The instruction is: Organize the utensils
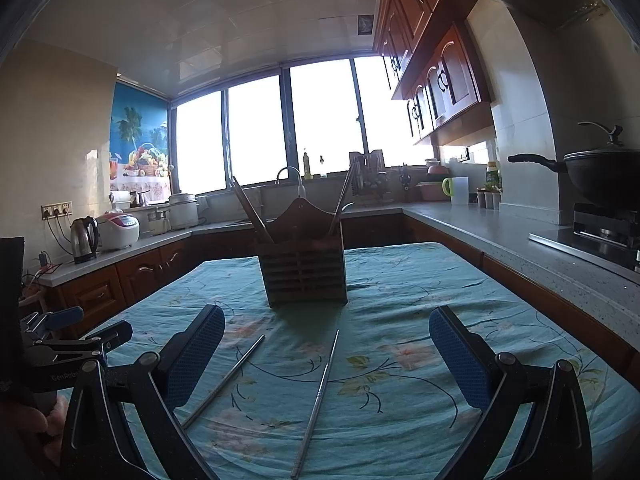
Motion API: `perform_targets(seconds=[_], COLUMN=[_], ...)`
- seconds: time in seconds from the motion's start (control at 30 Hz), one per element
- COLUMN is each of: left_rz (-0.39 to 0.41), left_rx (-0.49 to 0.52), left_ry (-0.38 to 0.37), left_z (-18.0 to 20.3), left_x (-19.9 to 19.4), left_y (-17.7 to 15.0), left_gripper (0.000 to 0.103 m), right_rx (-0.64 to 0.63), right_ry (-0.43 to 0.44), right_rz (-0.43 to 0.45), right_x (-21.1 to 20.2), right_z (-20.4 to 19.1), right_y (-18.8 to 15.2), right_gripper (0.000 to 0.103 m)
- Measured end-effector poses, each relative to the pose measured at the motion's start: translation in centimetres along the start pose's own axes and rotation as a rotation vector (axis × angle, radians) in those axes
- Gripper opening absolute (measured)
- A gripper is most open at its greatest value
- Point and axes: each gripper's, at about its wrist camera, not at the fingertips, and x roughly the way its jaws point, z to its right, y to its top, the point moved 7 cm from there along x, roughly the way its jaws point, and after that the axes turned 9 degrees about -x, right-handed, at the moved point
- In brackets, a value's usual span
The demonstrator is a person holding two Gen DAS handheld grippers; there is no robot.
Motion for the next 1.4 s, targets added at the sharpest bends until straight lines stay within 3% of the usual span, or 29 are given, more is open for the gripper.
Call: perform_targets(seconds=[0.97,1.4], left_rz=[-0.016,-0.057], left_rx=[-0.003,-0.003], left_ry=[-0.015,-0.035], left_z=[0.4,0.8], left_x=[0.4,1.5], left_y=[0.0,0.1], left_gripper=[0.103,0.103], right_rx=[0.003,0.012], right_ry=[0.008,0.013], right_rz=[-0.002,-0.056], right_x=[0.3,1.8], right_z=[-0.3,-0.2], right_y=[0.0,-0.3], right_gripper=[0.103,0.103])
